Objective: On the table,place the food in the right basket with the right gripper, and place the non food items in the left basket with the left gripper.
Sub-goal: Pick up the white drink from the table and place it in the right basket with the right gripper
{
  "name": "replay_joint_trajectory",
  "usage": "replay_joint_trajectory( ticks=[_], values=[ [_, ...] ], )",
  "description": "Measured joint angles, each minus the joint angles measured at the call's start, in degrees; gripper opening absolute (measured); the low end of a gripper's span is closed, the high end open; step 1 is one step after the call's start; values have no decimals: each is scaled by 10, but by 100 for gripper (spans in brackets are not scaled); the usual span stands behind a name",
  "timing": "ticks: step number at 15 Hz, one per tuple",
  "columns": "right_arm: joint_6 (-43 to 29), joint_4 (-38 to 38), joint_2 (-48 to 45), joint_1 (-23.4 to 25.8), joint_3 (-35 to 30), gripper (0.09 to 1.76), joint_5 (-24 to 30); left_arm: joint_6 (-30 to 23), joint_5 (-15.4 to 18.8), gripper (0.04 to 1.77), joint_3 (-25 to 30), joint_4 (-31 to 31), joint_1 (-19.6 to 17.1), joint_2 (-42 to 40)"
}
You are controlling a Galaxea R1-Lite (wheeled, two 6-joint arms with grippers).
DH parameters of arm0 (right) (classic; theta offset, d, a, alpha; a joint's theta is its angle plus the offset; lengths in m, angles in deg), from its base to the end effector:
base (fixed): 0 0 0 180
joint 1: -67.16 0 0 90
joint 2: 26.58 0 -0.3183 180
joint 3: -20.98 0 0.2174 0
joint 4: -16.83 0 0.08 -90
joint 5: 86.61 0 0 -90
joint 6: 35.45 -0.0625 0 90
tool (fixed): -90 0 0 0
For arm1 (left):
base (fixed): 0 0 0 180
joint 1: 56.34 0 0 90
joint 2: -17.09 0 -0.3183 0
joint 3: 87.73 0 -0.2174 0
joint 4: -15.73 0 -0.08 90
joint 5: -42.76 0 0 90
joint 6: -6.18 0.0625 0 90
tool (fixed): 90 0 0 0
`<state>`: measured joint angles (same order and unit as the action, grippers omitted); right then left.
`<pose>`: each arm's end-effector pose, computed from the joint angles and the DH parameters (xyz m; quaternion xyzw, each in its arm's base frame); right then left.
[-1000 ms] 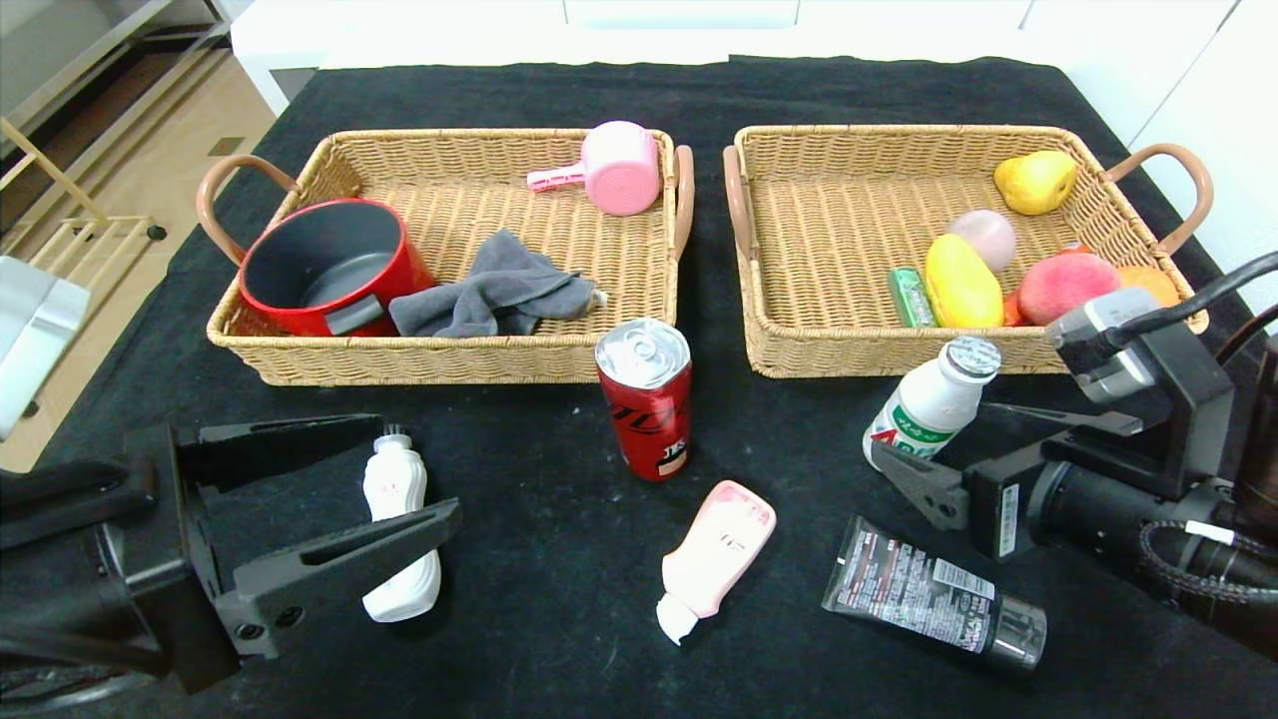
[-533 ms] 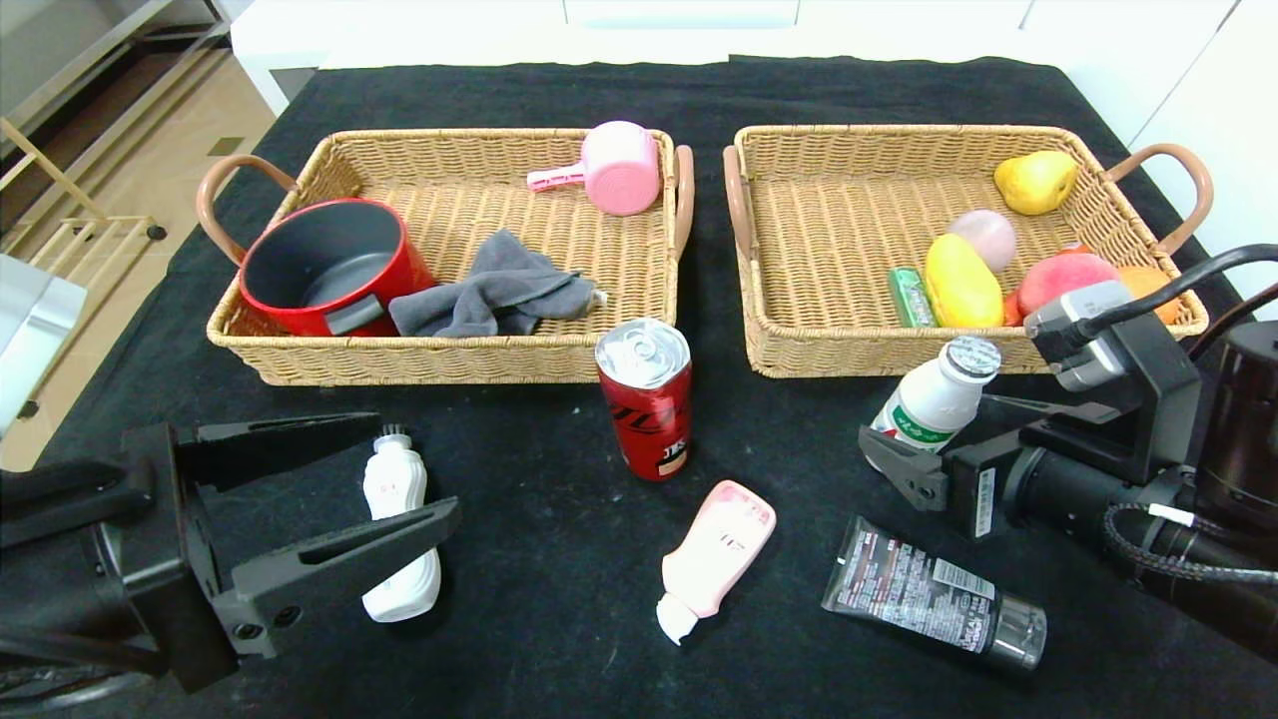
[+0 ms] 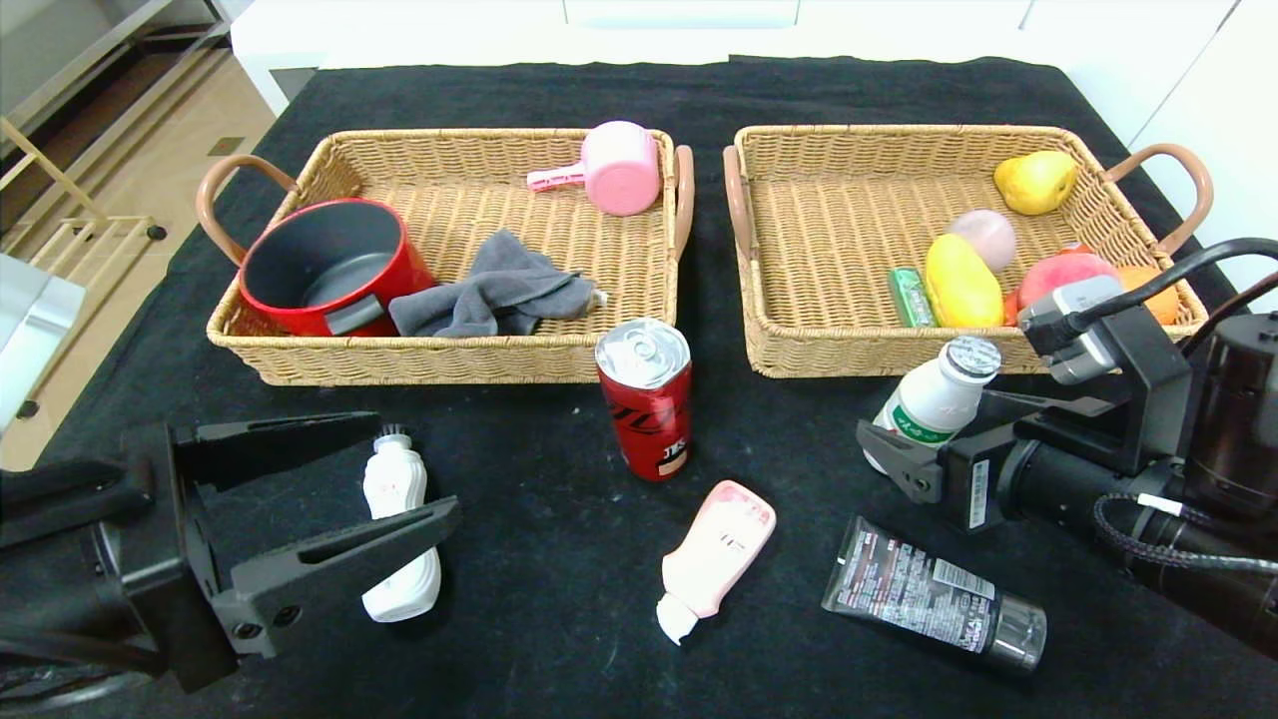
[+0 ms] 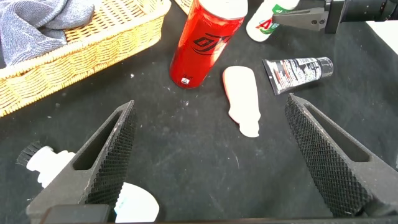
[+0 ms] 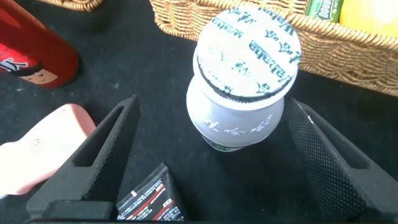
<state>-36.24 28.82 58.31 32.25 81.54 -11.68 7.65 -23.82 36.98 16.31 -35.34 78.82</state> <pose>0.2609 0.1623 0.1975 -0.0387 0.0986 0.1706 0.9796 0.1793 -0.0954 0.2392 0.0106 0.0564 -0.3780 0.9240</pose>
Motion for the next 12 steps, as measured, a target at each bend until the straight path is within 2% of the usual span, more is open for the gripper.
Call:
replay_joint_trajectory(
  ticks=[1,5,6,9,12],
  values=[
    [0,0,0,0,0,171,0,0,0,172,0,-1,0,0],
    [0,1,0,0,-1,109,0,0,0,172,0,-1,-1,0],
    [0,1,0,1,-1,99,0,0,0,172,0,-1,-1,0],
    [0,1,1,3,-3,87,1,0,0,172,0,0,-1,0],
    [1,2,2,5,-5,86,2,0,0,172,0,0,-1,0]
  ],
)
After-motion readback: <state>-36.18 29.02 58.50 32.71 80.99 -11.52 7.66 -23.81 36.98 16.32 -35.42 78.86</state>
